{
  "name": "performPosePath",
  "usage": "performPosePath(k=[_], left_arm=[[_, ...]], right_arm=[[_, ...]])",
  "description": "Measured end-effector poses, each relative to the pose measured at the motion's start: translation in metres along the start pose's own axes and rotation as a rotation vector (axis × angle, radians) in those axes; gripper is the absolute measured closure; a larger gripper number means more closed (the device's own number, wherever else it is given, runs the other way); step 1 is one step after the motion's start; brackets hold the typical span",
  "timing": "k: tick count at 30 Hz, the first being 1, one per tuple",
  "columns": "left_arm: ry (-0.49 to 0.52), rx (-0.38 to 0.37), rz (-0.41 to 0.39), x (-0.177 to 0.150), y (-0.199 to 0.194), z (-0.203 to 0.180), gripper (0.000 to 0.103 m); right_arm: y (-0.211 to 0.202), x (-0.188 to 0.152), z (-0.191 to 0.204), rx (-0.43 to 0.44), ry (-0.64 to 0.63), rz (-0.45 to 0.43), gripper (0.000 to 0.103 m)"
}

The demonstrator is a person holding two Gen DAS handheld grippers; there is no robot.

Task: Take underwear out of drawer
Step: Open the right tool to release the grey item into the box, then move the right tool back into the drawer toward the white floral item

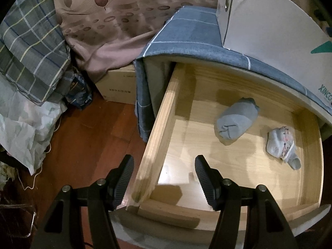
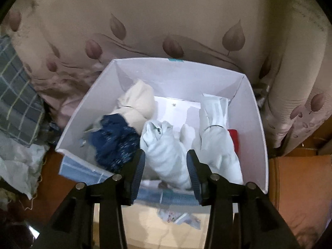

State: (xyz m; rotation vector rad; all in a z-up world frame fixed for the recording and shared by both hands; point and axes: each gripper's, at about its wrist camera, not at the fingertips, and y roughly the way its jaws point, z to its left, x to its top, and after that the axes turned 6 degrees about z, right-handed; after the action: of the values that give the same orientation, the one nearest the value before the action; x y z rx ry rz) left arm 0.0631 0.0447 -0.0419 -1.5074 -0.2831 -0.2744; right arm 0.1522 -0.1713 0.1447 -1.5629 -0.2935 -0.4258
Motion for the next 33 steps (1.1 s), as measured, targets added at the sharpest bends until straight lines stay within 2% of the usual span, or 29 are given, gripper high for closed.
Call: performPosePath(k=[6, 13, 17, 20, 25, 30, 33], left_arm=[[0.001, -0.015, 0.009, 0.001, 0.001, 0.004, 0.04], [-0.008, -0.041, 0.015, 0.0, 0.001, -0.001, 0.04], [-0.001, -0.034, 0.013, 0.0, 0.0, -0.005, 0.04], [-0.017, -0.056, 0.029, 0.001, 0.003, -0.002, 0.04], [-0.041, -0.058, 0.043, 0.002, 0.006, 0.001, 0.04], [-0.041, -0.053, 0.056, 0.001, 0.008, 0.002, 0.04], [-0.04, -0.051, 0.055, 0.001, 0.008, 0.002, 0.04]], right_arm=[[-0.038, -0.05, 0.0, 0.057, -0.065, -0.028, 0.064], [-0.029, -0.119, -0.009, 0.048, -0.144, 0.068, 0.064], [0.004, -0.148, -0.014, 0.063, -0.191, 0.149, 0.064], [0.032, -0.158, -0.015, 0.071, -0.231, 0.185, 0.064], [0.08, -0.157, -0.019, 0.111, -0.24, 0.232, 0.064], [0.123, -0.157, -0.02, 0.083, -0.271, 0.272, 0.056], [0.145, -0.156, -0.021, 0.065, -0.295, 0.292, 0.056]])
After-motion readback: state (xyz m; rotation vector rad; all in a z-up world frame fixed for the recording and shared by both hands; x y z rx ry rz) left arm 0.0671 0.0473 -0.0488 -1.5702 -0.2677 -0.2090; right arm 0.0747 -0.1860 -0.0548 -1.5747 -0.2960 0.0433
